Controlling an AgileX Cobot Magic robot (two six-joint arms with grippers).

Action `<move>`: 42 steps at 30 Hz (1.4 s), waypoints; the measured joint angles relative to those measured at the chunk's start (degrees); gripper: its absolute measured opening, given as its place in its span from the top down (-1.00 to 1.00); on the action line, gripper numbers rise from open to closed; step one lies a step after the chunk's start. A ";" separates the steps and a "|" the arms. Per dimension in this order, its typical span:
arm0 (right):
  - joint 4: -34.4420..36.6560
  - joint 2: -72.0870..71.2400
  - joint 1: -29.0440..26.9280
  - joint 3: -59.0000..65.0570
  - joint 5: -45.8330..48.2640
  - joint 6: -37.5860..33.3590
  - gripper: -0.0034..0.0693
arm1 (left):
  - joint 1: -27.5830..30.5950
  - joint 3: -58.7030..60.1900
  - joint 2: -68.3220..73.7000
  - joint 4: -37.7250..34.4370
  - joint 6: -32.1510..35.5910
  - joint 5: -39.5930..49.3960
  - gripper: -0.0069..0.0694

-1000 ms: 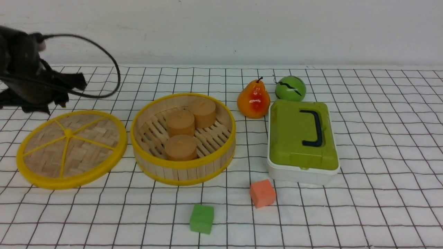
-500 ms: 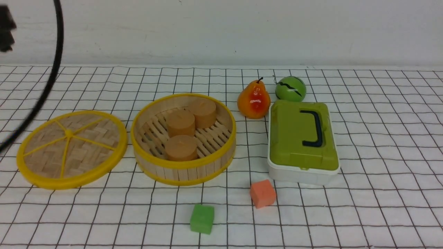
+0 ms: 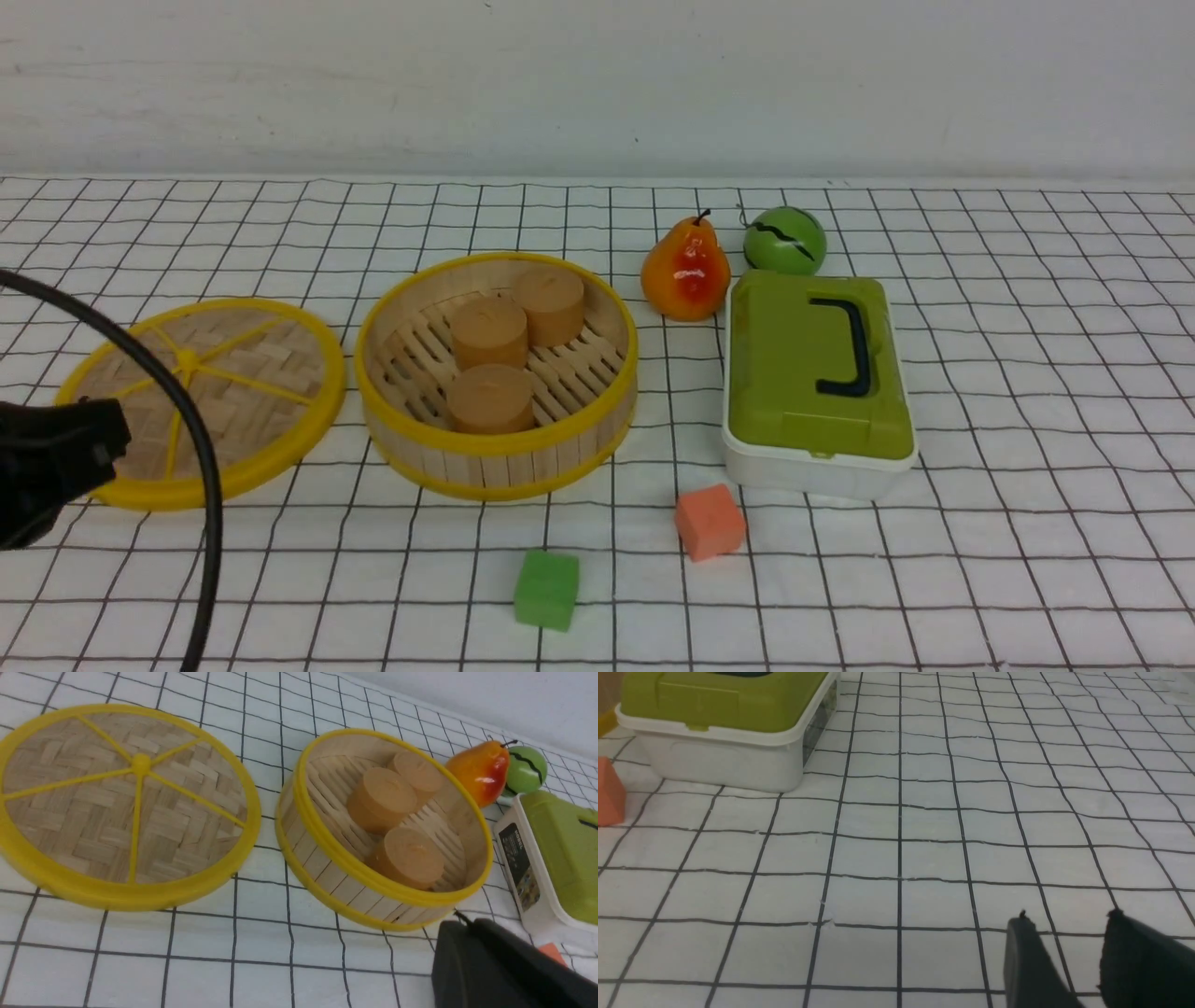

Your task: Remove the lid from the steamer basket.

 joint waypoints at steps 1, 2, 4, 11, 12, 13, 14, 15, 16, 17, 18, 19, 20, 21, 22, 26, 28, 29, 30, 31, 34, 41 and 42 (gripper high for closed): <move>0.00 0.00 0.00 0.00 0.00 0.00 0.25 | -0.14 0.07 -1.34 -0.06 2.09 1.12 0.85; 0.00 0.00 0.00 0.00 0.00 0.00 0.25 | -0.60 0.49 -3.09 -0.20 4.45 1.71 0.85; 0.00 0.00 0.00 0.00 0.00 0.00 0.25 | -1.27 1.37 -5.11 -0.46 7.21 1.52 0.85; 0.00 0.00 0.00 0.00 0.00 0.00 0.25 | -7.79 15.09 -20.13 -5.32 14.23 -19.52 0.85; 0.00 0.00 0.00 0.00 0.00 0.00 0.25 | -8.45 17.64 -21.80 -3.70 12.50 -21.83 0.85; 0.00 0.00 0.00 0.00 0.00 0.00 0.25 | -8.88 20.12 -24.27 -0.94 9.67 -24.66 0.85; 0.00 0.00 0.00 0.00 0.00 0.00 0.25 | -9.13 22.50 -26.29 2.68 5.89 -26.61 0.85; 0.00 0.00 0.00 0.00 0.00 0.00 0.25 | -9.13 22.96 -26.67 3.48 5.08 -26.61 0.85; 0.00 0.00 0.00 0.00 0.00 0.00 0.25 | -9.18 25.22 -28.49 7.82 0.79 -28.44 0.85; 0.00 0.00 0.00 0.00 0.00 0.00 0.25 | -9.06 28.72 -30.77 14.75 -5.87 -31.30 0.85; 0.00 0.00 0.00 0.00 0.00 0.00 0.25 | -8.88 29.90 -31.91 17.02 -8.15 -32.55 0.85; 0.00 0.00 0.00 0.00 0.00 0.00 0.25 | -8.39 31.55 -33.43 20.47 -12.25 -33.06 0.85; 0.00 0.00 0.00 0.00 0.00 0.00 0.25 | -7.53 32.19 -34.64 22.63 -15.27 -32.25 0.85; 0.00 0.00 0.00 0.00 0.00 0.00 0.25 | -7.35 32.22 -34.87 22.91 -15.65 -31.99 0.85; 0.00 0.00 0.00 0.00 0.00 0.00 0.25 | -5.99 32.37 -36.21 24.18 -17.36 -29.54 0.85; 0.00 0.00 0.00 0.00 0.00 0.00 0.25 | -2.31 32.62 -38.70 25.75 -19.00 -20.22 0.85; 0.00 0.00 0.00 0.00 0.00 0.00 0.25 | -1.96 32.64 -39.91 26.36 -19.30 -16.48 0.85; 0.00 0.00 0.00 0.00 0.00 0.00 0.25 | -1.96 32.64 -40.26 26.61 -19.62 -14.41 0.85; 0.00 0.00 0.00 0.00 0.00 0.00 0.25 | -1.96 32.64 -40.32 26.75 -20.03 -12.65 0.85; 0.00 0.00 0.00 0.00 0.00 0.00 0.25 | -2.02 32.64 -40.32 26.92 -20.50 -10.34 0.85; 0.00 0.00 0.00 0.00 0.00 0.00 0.25 | -2.15 32.64 -40.32 27.04 -21.69 -6.24 0.85; 0.00 0.00 0.00 0.00 0.00 0.00 0.25 | -5.17 32.64 -40.32 28.27 -22.33 -2.37 0.85; 0.00 0.00 0.00 0.00 0.00 0.00 0.25 | -5.76 32.64 -40.32 28.87 -22.33 -2.23 0.85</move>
